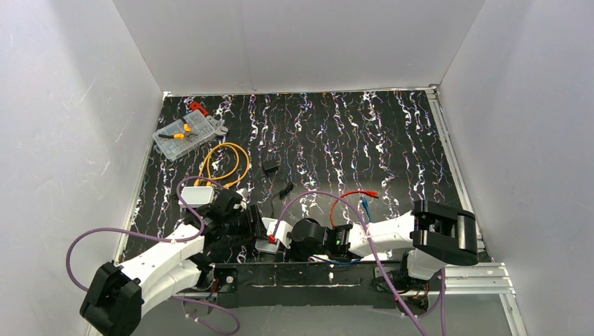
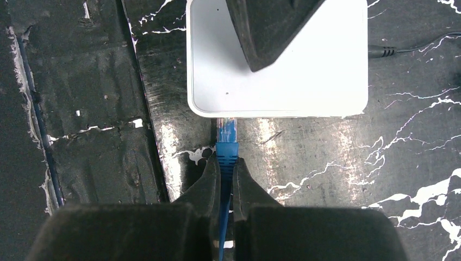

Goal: Insert the plug into the switch port
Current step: Insert the connector into the switch port.

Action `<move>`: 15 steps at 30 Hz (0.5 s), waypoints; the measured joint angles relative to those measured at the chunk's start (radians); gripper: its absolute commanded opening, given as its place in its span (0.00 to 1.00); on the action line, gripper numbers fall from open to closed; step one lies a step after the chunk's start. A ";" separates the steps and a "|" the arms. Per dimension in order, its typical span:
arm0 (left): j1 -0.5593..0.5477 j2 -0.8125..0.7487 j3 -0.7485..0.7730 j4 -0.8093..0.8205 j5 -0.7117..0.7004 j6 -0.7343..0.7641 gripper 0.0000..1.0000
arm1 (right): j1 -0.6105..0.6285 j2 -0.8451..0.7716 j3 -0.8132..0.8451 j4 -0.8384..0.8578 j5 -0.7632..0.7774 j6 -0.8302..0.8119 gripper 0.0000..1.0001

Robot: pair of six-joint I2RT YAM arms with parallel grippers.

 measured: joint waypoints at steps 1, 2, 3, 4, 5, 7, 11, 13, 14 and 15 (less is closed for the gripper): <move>0.002 0.001 -0.003 -0.001 -0.006 0.003 0.46 | 0.000 0.000 0.000 0.000 0.001 0.000 0.01; 0.003 0.002 -0.004 -0.002 -0.011 0.005 0.43 | 0.000 0.000 0.000 0.000 0.003 0.000 0.01; 0.005 0.002 -0.006 -0.003 -0.017 0.008 0.41 | 0.000 0.000 0.000 0.000 0.004 0.000 0.01; 0.005 0.002 -0.008 -0.003 -0.021 0.010 0.39 | 0.000 0.000 0.000 -0.001 0.005 0.000 0.01; 0.006 0.002 -0.010 -0.004 -0.025 0.011 0.37 | 0.000 0.000 0.000 -0.001 0.006 0.000 0.01; 0.006 0.001 -0.013 -0.005 -0.029 0.013 0.34 | 0.000 0.000 0.000 -0.002 0.008 0.000 0.01; 0.006 0.003 -0.013 -0.003 -0.028 0.013 0.30 | 0.000 0.000 0.000 -0.002 0.008 0.000 0.01; 0.006 0.006 -0.014 0.003 -0.027 0.014 0.29 | 0.000 0.000 0.000 -0.002 0.009 0.000 0.01; 0.006 0.008 -0.014 0.006 -0.027 0.014 0.28 | 0.000 0.000 0.000 -0.002 0.011 0.000 0.01; 0.006 0.008 -0.015 0.010 -0.027 0.014 0.28 | 0.000 0.000 0.000 -0.002 0.011 0.000 0.01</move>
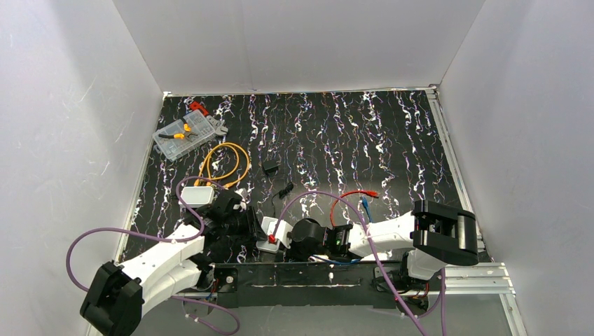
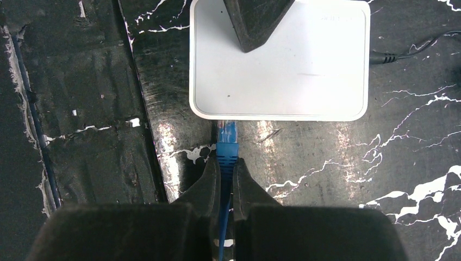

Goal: Insert the plug into the switch port
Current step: Insert the connector into the switch port.

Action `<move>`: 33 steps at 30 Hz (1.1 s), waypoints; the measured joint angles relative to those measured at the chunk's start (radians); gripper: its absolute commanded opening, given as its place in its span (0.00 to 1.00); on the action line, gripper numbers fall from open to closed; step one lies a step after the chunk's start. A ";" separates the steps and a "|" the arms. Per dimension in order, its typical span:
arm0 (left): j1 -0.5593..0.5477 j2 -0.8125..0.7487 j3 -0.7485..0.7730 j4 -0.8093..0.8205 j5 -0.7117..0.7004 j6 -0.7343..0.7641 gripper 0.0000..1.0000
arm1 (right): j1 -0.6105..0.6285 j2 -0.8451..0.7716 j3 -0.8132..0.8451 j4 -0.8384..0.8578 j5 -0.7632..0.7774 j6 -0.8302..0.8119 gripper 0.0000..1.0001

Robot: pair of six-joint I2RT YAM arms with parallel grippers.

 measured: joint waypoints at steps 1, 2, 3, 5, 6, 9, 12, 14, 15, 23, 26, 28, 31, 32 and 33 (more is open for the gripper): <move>0.000 0.000 -0.001 0.002 0.000 0.000 0.27 | 0.000 0.000 0.000 0.000 0.001 0.000 0.01; 0.000 -0.001 -0.002 0.005 0.000 0.000 0.26 | 0.000 0.000 0.000 0.000 0.002 0.002 0.01; 0.000 -0.003 -0.005 0.011 0.000 -0.001 0.26 | 0.000 0.001 0.000 0.002 0.003 0.003 0.01; 0.000 -0.010 -0.012 0.023 0.002 -0.003 0.25 | -0.002 0.005 0.003 0.004 0.004 0.009 0.01; 0.000 -0.016 -0.016 0.026 0.002 -0.005 0.25 | -0.003 0.005 0.004 0.003 0.003 0.011 0.01; 0.000 -0.039 -0.030 0.033 -0.001 -0.012 0.23 | -0.007 0.006 0.005 0.004 0.003 0.019 0.01; 0.000 -0.058 -0.042 0.040 -0.005 -0.018 0.23 | -0.013 0.006 0.005 0.006 -0.005 0.025 0.01; 0.000 -0.072 -0.050 0.047 -0.012 -0.024 0.29 | -0.021 0.009 0.006 0.008 -0.018 0.028 0.01; 0.000 -0.077 -0.050 0.047 -0.016 -0.024 0.33 | -0.023 0.010 0.006 0.009 -0.021 0.029 0.01; -0.022 -0.075 -0.006 0.002 -0.019 -0.030 0.80 | -0.029 0.012 0.006 0.010 -0.051 0.021 0.01; -0.034 -0.061 0.049 -0.064 -0.032 -0.017 0.98 | -0.029 0.012 0.005 0.010 -0.052 0.022 0.01; -0.036 -0.058 0.104 -0.110 -0.052 0.003 0.98 | -0.029 0.012 0.004 0.010 -0.044 0.026 0.01; -0.035 -0.058 0.180 -0.155 -0.108 0.027 0.98 | -0.034 0.012 0.003 0.010 -0.029 0.040 0.01; -0.034 -0.059 0.201 -0.168 -0.126 0.034 0.98 | -0.040 0.012 0.003 0.010 -0.022 0.044 0.01; -0.035 -0.059 0.219 -0.180 -0.138 0.041 0.98 | -0.045 0.012 0.003 0.010 -0.016 0.046 0.01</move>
